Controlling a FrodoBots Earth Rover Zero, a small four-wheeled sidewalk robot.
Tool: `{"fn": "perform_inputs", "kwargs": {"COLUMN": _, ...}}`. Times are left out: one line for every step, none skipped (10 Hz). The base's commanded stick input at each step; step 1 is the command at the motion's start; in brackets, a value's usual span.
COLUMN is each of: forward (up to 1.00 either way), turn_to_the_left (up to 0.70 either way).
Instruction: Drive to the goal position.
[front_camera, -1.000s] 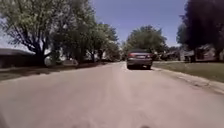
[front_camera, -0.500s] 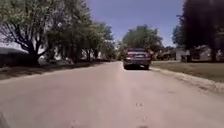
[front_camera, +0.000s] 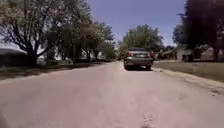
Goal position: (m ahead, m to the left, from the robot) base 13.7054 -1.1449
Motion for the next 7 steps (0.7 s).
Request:
{"fn": "perform_inputs", "kwargs": {"forward": 0.7, "turn_to_the_left": 0.0}}
{"fn": "perform_inputs", "kwargs": {"forward": 0.7, "turn_to_the_left": 0.0}}
{"fn": "perform_inputs", "kwargs": {"forward": 0.7, "turn_to_the_left": 0.0}}
{"fn": "perform_inputs", "kwargs": {"forward": 0.7, "turn_to_the_left": 0.0}}
{"fn": "perform_inputs", "kwargs": {"forward": 0.7, "turn_to_the_left": 0.0}}
{"fn": "perform_inputs", "kwargs": {"forward": 0.7, "turn_to_the_left": 0.0}}
{"fn": "perform_inputs", "kwargs": {"forward": 0.7, "turn_to_the_left": 0.0}}
